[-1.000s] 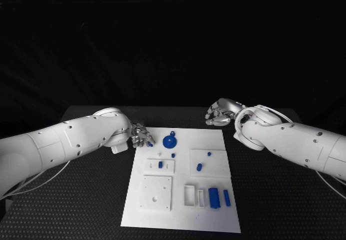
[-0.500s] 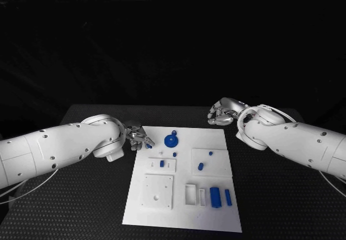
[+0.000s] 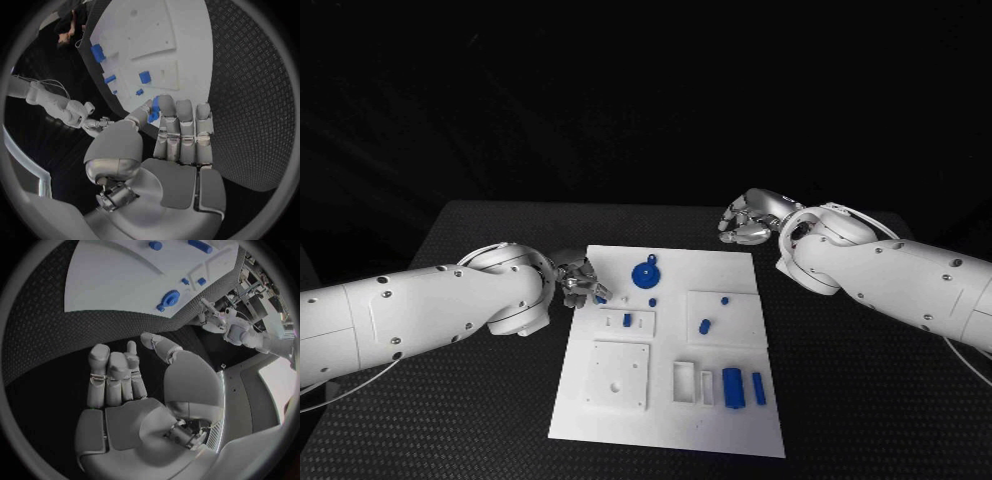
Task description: Assemble the parts on the task board
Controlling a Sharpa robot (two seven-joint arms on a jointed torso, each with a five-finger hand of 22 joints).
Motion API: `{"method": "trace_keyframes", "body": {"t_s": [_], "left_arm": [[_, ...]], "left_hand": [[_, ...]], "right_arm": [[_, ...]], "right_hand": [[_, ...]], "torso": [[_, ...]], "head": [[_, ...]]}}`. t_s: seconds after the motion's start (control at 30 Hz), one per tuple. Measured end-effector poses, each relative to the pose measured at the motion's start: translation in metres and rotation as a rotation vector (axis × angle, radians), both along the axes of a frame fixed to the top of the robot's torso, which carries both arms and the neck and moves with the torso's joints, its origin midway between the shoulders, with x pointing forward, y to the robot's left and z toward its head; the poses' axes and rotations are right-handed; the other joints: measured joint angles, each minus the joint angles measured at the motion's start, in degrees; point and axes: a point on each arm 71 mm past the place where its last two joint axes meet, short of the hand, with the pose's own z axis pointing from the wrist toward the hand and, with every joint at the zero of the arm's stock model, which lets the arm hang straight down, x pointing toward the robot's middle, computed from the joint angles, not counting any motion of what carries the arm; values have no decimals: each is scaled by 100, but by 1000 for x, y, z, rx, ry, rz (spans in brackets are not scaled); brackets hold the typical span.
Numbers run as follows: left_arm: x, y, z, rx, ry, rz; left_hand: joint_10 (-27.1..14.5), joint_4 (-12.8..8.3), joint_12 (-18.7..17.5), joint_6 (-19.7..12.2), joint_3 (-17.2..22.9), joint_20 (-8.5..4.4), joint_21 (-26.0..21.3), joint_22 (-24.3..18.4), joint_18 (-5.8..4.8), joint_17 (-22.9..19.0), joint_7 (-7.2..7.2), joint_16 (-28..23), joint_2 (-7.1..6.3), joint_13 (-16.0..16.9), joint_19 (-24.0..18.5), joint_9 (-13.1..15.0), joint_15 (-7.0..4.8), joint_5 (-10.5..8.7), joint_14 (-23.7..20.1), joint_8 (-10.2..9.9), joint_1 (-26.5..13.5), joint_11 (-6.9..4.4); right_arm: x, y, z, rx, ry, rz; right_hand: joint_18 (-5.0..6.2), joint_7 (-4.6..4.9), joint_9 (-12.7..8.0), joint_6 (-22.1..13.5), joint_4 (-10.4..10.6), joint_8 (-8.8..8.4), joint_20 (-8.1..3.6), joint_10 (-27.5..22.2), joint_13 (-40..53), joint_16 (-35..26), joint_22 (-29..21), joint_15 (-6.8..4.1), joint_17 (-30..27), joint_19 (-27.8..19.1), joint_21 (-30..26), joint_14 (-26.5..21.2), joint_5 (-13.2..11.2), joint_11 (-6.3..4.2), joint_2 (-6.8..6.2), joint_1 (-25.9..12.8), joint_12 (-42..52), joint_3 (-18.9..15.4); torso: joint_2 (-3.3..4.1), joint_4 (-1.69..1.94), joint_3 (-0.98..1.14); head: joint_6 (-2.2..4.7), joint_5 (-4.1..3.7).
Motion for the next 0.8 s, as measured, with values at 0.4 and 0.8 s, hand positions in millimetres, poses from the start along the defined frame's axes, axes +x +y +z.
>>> {"method": "trace_keyframes", "body": {"t_s": [0.4,0.8], "left_arm": [[-6,-11,-10,42,-30,-32],[-11,-13,-23,66,-17,-43]], "left_hand": [[183,16,62,107,16,-33,66,-1,0,42,-28,89,-105,55,70,5,-25,108,101,8,-46,-62],[212,18,62,127,14,-32,66,-2,-1,45,-46,89,-106,66,70,16,-25,108,102,8,-47,-70]], "right_arm": [[0,0,0,0,1,1],[0,-1,0,-1,2,0]], "right_hand": [[0,-1,0,1,0,0,0,0,-5,0,0,0,5,0,0,0,0,0,0,0,0,0],[0,-3,0,3,0,0,0,1,-5,0,0,0,5,0,0,0,0,0,0,0,0,0]], "torso": [[4,-8,-3],[5,-8,-2]], "head": [[-34,9],[-82,-15]]}}
